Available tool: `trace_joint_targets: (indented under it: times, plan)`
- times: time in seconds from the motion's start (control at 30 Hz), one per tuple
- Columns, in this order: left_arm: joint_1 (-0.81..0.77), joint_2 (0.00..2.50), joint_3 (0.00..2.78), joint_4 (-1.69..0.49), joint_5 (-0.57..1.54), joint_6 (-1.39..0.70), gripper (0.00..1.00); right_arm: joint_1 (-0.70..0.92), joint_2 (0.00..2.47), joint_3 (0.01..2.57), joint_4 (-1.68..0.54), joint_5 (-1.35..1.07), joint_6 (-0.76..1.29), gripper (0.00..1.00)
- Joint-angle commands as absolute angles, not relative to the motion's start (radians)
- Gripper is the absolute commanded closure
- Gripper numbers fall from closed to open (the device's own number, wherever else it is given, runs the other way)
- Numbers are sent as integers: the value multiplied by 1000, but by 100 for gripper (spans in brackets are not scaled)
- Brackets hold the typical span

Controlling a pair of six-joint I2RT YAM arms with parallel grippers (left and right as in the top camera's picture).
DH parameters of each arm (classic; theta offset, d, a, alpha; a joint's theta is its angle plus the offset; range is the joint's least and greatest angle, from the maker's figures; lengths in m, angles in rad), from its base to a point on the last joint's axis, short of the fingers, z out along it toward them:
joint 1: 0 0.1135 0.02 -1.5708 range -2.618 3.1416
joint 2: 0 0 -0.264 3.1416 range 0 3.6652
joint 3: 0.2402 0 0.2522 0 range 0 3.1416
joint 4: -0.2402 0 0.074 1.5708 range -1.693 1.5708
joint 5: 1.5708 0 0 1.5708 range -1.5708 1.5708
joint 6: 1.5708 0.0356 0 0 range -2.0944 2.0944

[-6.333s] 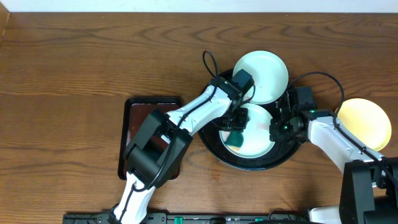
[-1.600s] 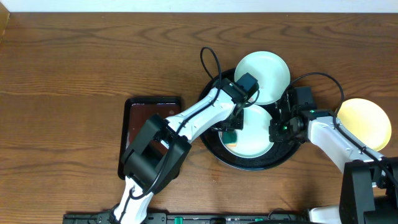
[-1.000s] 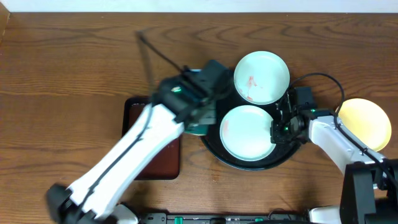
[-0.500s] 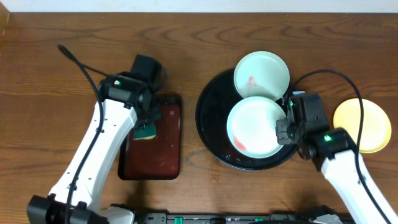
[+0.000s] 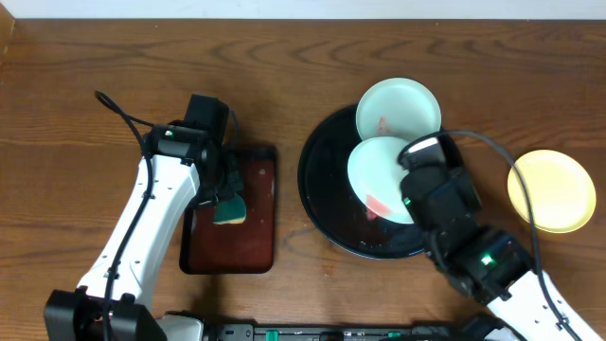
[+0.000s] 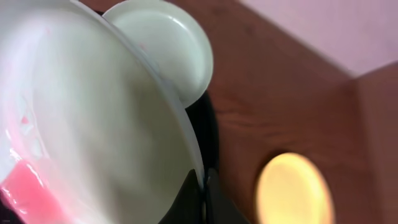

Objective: Clean dirty plates on tray and stack at the side
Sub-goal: 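Lift the green plate by its rim with the right gripper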

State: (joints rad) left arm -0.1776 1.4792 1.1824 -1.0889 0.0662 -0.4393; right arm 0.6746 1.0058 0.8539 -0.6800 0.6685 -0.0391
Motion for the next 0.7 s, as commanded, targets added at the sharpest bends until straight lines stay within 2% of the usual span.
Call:
trace_joint_targets:
  times: [0.0,0.3,0.67]
  plan:
    - [-173,1477,1182,-1086,78,-419,92,755,1001,875,-656,879,-126,99]
    - [-173,1477,1182,-1086,78,-418,93,897,1001,875,-540,1037,-256,99]
    - [-173,1477,1182,-1086,78,-419,93,965,1000,875,-512,1122,-309,99]
